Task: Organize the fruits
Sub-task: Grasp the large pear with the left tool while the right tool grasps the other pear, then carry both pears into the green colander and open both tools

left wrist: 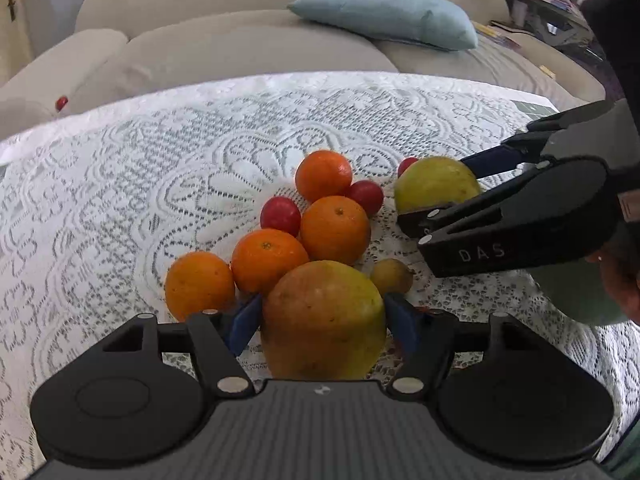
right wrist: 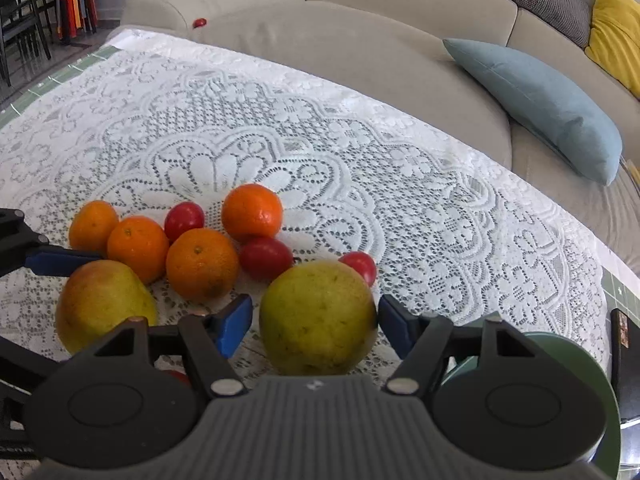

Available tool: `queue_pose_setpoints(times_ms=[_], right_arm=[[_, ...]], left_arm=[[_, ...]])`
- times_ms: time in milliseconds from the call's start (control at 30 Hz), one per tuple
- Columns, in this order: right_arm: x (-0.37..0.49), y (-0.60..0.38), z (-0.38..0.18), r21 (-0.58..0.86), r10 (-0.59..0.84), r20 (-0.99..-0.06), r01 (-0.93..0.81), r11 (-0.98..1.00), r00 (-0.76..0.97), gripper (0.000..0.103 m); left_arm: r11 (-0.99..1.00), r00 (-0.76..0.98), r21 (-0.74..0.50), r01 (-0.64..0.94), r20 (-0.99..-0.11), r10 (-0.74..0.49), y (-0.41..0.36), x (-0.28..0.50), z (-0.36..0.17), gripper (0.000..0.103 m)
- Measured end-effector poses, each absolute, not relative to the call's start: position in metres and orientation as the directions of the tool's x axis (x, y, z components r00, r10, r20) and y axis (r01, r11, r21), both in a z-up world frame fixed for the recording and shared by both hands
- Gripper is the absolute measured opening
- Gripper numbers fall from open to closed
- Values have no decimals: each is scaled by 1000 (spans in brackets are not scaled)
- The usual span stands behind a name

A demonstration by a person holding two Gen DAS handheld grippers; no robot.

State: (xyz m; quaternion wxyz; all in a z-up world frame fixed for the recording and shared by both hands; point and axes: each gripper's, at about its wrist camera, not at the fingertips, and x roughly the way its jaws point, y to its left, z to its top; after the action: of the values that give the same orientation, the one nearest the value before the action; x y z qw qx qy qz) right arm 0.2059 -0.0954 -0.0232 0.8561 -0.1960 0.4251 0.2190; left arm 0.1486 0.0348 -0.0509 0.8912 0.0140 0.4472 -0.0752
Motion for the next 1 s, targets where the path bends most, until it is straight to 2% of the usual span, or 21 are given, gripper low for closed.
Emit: queue_pose_setpoints(times_ms=[167,300,500,767,1000], right_arm=[[209,-90,-27,-193,164,-826,-544,816,539,66],[211,-84,-30,-230,127,-836,-550,803,534,66],[212,-80,-33,-273,79,-840,-544,793,537,63],[205,-84,-26,-206,148,-846,-570,795,512,63],[190,-94,-8,-143,229,-813,-565,812,535,63]], left_arm=[[989,576,-60,136,-808,-129,37,151,-54,82],[987,571,-77,138,-809,-142,38,151,-55,75],[988,566,-87,129,-812,-145,38,152,-53,74],[991,574,-88,103,-809,-131,42,143,-48,74],[990,604,-113,83,-784,-140,45,130,-35,74]])
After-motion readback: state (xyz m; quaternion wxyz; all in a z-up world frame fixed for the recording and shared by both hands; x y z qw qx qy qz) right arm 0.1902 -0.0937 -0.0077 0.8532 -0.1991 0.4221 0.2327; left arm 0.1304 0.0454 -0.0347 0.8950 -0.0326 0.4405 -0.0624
